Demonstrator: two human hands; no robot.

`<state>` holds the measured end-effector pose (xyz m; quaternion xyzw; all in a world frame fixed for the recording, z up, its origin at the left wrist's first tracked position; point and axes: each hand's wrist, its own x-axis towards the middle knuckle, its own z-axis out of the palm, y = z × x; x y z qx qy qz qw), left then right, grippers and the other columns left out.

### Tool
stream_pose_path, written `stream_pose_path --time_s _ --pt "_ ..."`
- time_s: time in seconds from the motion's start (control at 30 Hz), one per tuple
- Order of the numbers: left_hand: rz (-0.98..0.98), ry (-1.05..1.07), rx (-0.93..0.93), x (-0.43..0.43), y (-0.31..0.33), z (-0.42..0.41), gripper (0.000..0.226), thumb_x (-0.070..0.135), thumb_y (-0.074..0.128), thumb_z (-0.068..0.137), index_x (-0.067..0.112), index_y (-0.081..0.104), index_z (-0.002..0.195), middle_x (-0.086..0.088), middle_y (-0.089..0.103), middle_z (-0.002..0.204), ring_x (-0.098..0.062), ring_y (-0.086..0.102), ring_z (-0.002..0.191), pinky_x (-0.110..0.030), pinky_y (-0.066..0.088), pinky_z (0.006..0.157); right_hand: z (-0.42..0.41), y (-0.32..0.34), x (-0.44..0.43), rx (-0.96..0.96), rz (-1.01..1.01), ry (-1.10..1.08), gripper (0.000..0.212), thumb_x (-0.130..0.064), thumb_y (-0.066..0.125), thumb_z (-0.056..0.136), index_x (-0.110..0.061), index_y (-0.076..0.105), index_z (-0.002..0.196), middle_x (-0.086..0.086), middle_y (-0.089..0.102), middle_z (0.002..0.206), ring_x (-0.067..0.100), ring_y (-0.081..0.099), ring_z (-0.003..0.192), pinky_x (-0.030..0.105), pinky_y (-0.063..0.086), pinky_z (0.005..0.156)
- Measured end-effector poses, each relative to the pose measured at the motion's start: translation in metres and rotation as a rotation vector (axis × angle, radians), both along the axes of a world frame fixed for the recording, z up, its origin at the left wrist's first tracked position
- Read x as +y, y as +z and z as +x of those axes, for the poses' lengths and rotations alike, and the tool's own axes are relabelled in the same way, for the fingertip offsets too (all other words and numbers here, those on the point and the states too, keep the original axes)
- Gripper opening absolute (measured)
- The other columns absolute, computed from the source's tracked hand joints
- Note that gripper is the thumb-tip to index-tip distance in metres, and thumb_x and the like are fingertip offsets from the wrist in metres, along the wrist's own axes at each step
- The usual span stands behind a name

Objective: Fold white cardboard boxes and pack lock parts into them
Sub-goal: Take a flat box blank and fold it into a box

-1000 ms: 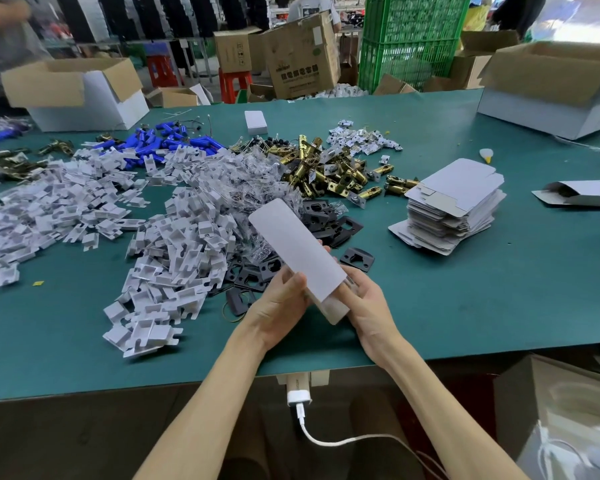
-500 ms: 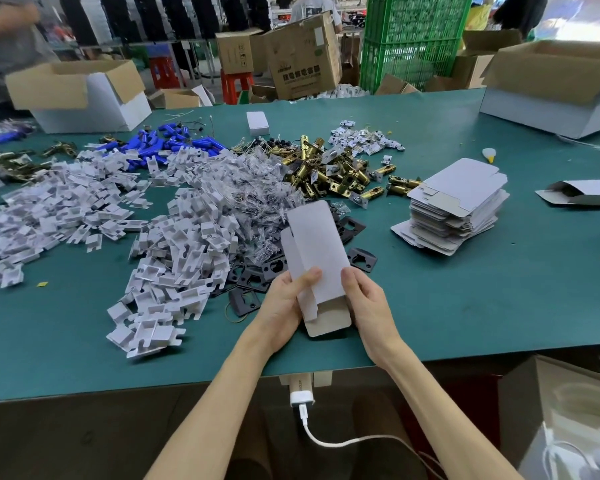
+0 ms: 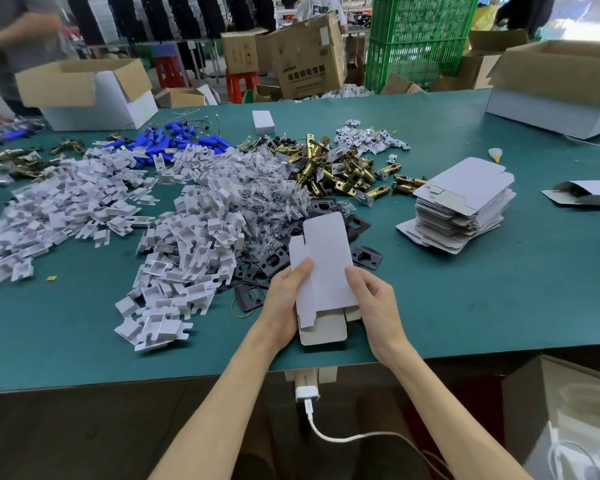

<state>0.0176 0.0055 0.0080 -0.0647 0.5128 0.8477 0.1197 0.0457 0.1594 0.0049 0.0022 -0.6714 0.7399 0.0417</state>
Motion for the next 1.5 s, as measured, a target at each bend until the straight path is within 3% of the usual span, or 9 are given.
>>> stream_pose_path --time_s 0.1,0.27,0.4,0.6,0.8,1.0,1.3,1.4,1.5 --pt "-0.081 -0.019 -0.017 0.001 -0.001 0.000 0.033 0.025 0.064 0.102 -0.003 0.069 0.119 -0.022 0.076 0.113 -0.029 0.076 0.089 -0.038 0.065 0.077 -0.001 0.000 -0.003 -0.006 0.063 -0.032 0.042 -0.029 0.049 0.108 0.005 0.058 0.085 0.008 0.060 0.079 0.019 0.050 0.072 0.036 0.039 0.065" --pt "-0.138 -0.006 0.073 0.007 -0.003 0.002 0.023 0.026 0.063 0.103 0.005 0.071 0.108 -0.015 0.079 0.104 -0.025 0.076 0.087 -0.034 0.063 0.071 -0.003 -0.004 -0.002 -0.017 0.096 -0.104 0.042 -0.025 0.048 0.109 0.010 0.058 0.089 0.027 0.062 0.087 0.025 0.052 0.073 0.040 0.040 0.067" --pt "-0.293 0.090 0.222 0.013 -0.009 0.002 0.035 0.028 0.066 0.102 0.017 0.056 0.134 -0.008 0.072 0.122 -0.022 0.073 0.107 -0.035 0.062 0.081 0.000 -0.002 -0.002 0.017 0.149 -0.149 0.043 -0.025 0.048 0.108 0.001 0.054 0.075 0.007 0.055 0.069 0.018 0.045 0.064 0.036 0.034 0.059" --pt "-0.587 0.069 0.391 0.014 -0.007 -0.003 0.064 0.051 0.055 0.096 0.027 0.041 0.153 0.004 0.062 0.130 -0.010 0.067 0.109 -0.022 0.055 0.081 -0.001 0.017 0.011 -0.014 0.104 0.072 0.037 -0.043 0.044 0.105 -0.017 0.069 0.112 -0.003 0.075 0.104 0.011 0.067 0.091 0.021 0.053 0.073" --pt "-0.527 0.016 0.330 0.011 -0.005 -0.003 0.039 0.021 0.052 0.109 0.022 0.047 0.148 0.008 0.072 0.088 -0.005 0.068 0.073 -0.020 0.052 0.059 -0.007 0.016 0.019 -0.056 0.040 0.139 0.050 -0.045 0.050 0.103 -0.043 0.039 0.153 -0.020 0.063 0.135 0.002 0.067 0.111 0.016 0.053 0.080" --pt "-0.487 0.031 0.346 0.011 -0.002 0.002 0.030 0.017 0.050 0.109 0.024 0.054 0.138 0.009 0.073 0.112 -0.004 0.070 0.095 -0.033 0.058 0.084 -0.008 0.007 0.017 -0.061 0.036 0.082 0.058 -0.041 0.067 0.095 -0.032 0.041 0.146 0.007 0.071 0.116 0.023 0.072 0.100 0.033 0.060 0.079" --pt "-0.455 0.016 0.367 0.009 -0.005 0.004 0.019 0.014 0.050 0.110 0.022 0.063 0.120 0.015 0.077 0.100 -0.001 0.071 0.087 -0.019 0.055 0.072 -0.009 0.002 0.016 -0.048 0.015 0.017 0.023 -0.024 0.061 0.102 -0.024 0.058 0.125 0.014 0.076 0.096 0.023 0.073 0.081 0.038 0.058 0.070" --pt "-0.437 0.041 0.370 0.010 -0.004 0.004 0.016 0.021 0.053 0.109 0.021 0.065 0.120 0.007 0.076 0.103 -0.005 0.070 0.088 -0.023 0.057 0.072 -0.008 0.001 0.017 -0.056 0.001 0.015 0.019 -0.028 0.061 0.102 -0.023 0.061 0.120 0.017 0.076 0.097 0.028 0.073 0.084 0.046 0.058 0.074" --pt "-0.444 0.081 0.373 0.009 -0.007 0.002 0.014 0.023 0.058 0.107 0.020 0.067 0.118 -0.004 0.073 0.113 -0.007 0.069 0.091 -0.023 0.056 0.073 -0.007 0.001 0.017 -0.067 0.000 0.040 0.021 -0.033 0.064 0.100 -0.021 0.063 0.118 0.012 0.077 0.097 0.028 0.075 0.086 0.038 0.060 0.070"
